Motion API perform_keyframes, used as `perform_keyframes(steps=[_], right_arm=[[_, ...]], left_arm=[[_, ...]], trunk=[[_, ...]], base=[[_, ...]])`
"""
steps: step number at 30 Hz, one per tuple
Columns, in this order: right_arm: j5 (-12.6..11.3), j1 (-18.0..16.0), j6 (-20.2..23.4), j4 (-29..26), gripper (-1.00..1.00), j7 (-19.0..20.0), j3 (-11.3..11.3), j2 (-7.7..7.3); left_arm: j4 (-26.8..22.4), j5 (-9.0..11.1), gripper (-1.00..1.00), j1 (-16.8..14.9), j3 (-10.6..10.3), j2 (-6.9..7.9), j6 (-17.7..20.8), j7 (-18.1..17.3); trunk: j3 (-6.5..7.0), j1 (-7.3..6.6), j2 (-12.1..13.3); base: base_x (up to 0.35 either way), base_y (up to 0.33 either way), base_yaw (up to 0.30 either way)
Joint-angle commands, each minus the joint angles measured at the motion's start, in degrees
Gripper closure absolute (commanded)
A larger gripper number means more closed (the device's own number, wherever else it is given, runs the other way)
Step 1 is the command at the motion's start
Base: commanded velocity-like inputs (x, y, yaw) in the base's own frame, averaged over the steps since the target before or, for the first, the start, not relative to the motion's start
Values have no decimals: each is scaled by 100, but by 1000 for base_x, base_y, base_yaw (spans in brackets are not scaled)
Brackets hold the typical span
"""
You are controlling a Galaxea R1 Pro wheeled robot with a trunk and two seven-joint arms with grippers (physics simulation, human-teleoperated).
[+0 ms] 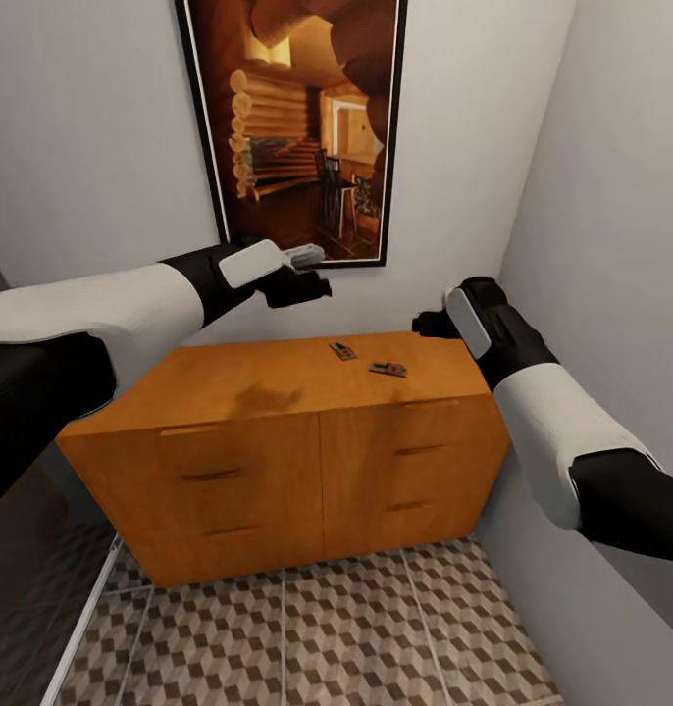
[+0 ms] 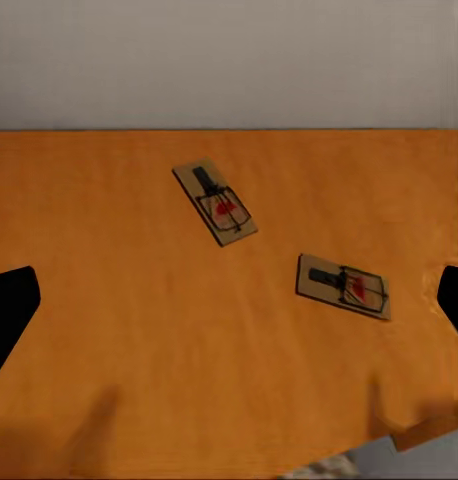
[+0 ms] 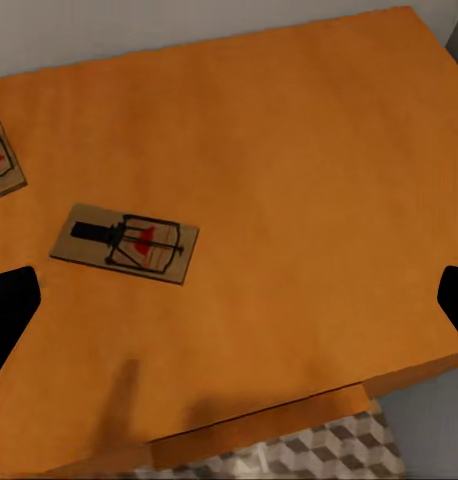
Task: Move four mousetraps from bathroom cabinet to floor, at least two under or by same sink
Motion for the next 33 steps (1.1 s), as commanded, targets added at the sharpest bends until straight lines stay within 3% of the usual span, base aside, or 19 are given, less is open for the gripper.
perform_keyframes(steps=[1, 2, 4, 5, 7, 9, 14, 18, 23, 26, 33], right_arm=[[-257, 22, 51, -1, -100, -66, 21, -18], [-344, 33, 65, 2, -100, -70, 21, -23], [-632, 66, 98, 23, -100, -88, 22, -38], [-669, 70, 102, 26, -100, -93, 23, -40], [-693, 72, 105, 30, -100, -104, 23, -41], [-722, 80, 108, 37, -100, -183, 23, -43], [-737, 120, 104, 39, -100, -348, 23, -31], [-754, 219, 91, 29, -100, -506, 24, -17], [-759, 261, 86, 25, -100, -567, 26, -6], [-761, 279, 84, 25, -100, -587, 24, -5], [-763, 306, 83, 30, -100, -595, 23, -32]], left_arm=[[-141, 213, -100, -9, 74, -5, 4, 41], [-197, 295, -100, -9, 114, -7, 3, 48], [-408, 708, -100, -10, 251, -31, -29, 217], [-441, 754, -100, -10, 273, -53, -46, 327], [-462, 754, -100, -10, 296, -89, -64, 468], [-487, 754, -100, -10, 481, -158, -97, 950], [-494, 754, -100, -10, 903, -178, -243, 1519], [-502, 754, -100, -10, 1260, -187, -631, 2145], [-555, 754, -100, -10, 1396, -185, -1084, 2719], [-620, 754, -100, -10, 1445, -187, -1569, 3070], [-971, 754, -100, -3, 1470, -175, -2319, 3368]], trunk=[[-6, 1, -3], [-6, 1, -3], [-6, 1, -3], [-6, 1, -3], [-6, 1, -3], [-6, 1, -3], [-6, 1, -3], [-6, 1, -3], [-6, 1, -3], [-6, 1, -3], [-6, 1, -3]], base=[[34, 0, 0], [27, 0, 0], [12, 0, 0], [5, 0, 0], [3, 0, 0], [1, 0, 0], [0, 0, 0], [0, 0, 0], [0, 0, 0], [0, 0, 0], [0, 0, 0]])
